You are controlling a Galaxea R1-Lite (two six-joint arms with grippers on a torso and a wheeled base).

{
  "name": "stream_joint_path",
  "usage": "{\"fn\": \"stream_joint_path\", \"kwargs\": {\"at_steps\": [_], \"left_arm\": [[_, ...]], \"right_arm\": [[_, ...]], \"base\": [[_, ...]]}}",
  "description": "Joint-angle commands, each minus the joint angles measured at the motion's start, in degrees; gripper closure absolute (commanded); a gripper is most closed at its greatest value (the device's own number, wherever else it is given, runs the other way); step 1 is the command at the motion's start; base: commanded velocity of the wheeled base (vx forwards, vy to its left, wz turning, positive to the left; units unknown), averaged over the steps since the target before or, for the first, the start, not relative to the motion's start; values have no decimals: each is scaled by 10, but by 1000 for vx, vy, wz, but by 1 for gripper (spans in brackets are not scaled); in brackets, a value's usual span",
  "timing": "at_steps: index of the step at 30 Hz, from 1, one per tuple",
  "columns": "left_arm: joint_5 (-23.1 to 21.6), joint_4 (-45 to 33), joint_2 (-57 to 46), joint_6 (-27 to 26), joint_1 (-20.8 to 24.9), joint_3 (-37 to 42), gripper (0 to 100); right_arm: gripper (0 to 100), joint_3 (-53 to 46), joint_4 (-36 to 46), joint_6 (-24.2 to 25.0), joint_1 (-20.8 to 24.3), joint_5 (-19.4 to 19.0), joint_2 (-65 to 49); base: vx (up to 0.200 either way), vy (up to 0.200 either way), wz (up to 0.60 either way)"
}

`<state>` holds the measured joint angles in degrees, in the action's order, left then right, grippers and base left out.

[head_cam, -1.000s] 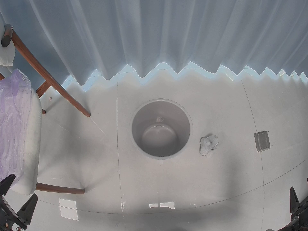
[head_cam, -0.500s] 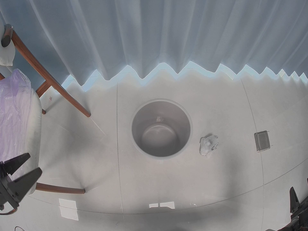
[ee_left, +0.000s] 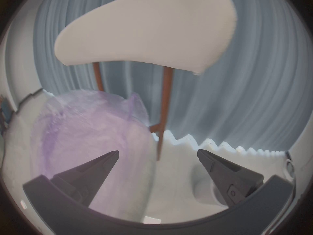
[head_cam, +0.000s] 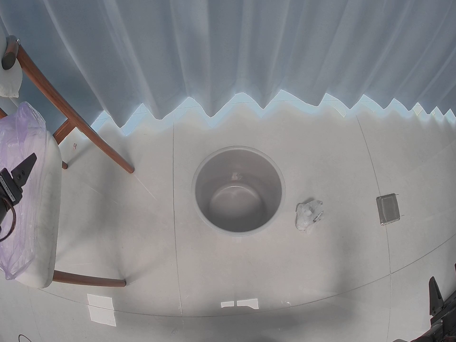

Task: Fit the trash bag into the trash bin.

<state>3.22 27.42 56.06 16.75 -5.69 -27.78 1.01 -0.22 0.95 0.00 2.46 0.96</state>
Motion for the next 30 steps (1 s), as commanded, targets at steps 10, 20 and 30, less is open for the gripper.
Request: {"fn": "stream_joint_path", "kwargs": {"at_steps": [10,20,30], "left_arm": [[-95,99,114,-59,-197,-19,0],[-281,55,137,-226,-216,-17,0],[-341,-71,144,-247,-215,-91,0]], "right_arm": [[0,-10,0,-1,0,0,-7],[0,-10,0,0,0,0,-7],[0,-10,0,0,0,0,-8]], "base": [[0,0,0],[0,0,0],[0,0,0]]}}
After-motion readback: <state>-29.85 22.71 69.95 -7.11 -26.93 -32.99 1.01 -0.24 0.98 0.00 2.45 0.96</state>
